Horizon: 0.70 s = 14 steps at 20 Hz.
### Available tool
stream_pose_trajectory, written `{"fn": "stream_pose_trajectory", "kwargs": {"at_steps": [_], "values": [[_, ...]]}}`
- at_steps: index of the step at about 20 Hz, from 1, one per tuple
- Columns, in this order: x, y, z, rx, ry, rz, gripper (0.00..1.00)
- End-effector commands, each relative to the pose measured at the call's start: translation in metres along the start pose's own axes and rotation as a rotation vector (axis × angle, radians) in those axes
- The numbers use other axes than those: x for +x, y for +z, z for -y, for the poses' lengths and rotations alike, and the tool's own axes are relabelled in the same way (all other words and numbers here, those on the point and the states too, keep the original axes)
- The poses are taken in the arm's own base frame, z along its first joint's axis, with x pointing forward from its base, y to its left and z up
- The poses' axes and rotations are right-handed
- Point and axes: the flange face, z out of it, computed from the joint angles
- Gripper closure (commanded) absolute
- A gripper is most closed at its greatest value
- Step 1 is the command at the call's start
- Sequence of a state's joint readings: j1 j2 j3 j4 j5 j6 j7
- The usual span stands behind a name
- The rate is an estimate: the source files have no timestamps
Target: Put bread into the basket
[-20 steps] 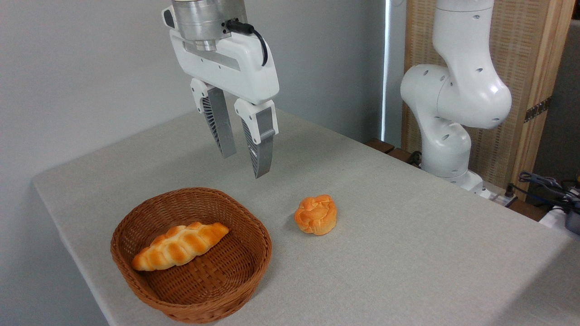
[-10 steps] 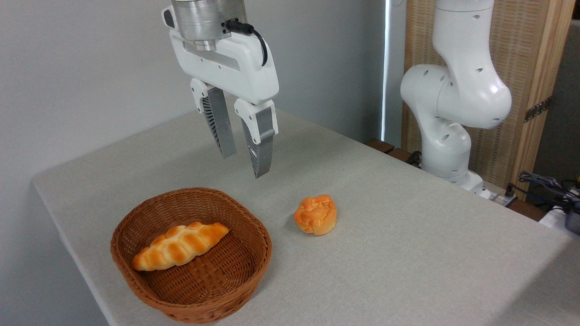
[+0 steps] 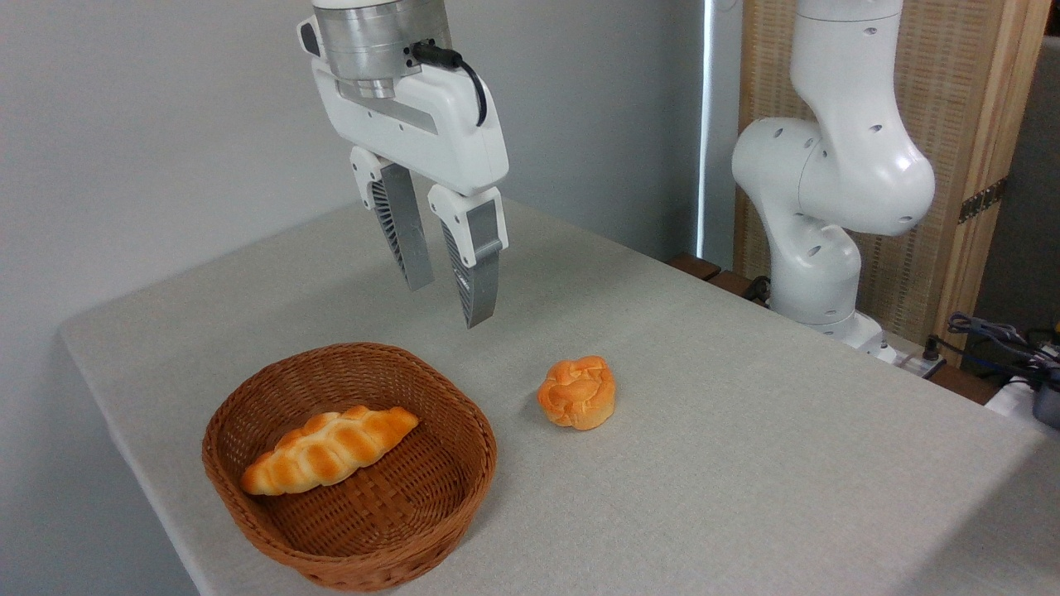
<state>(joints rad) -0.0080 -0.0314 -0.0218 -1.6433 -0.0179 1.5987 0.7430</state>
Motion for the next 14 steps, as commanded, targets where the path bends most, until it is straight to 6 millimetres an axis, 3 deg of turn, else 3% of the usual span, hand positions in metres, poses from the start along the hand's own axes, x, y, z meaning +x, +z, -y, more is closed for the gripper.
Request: {"fn": "stream_pose_trajectory", "kwargs": {"at_steps": [1, 14], "values": [[-0.004, 0.004, -0.004, -0.005, 0.026, 0.002, 0.00], [-0.032, 0.026, -0.025, -0.012, 0.103, 0.010, 0.00]]}}
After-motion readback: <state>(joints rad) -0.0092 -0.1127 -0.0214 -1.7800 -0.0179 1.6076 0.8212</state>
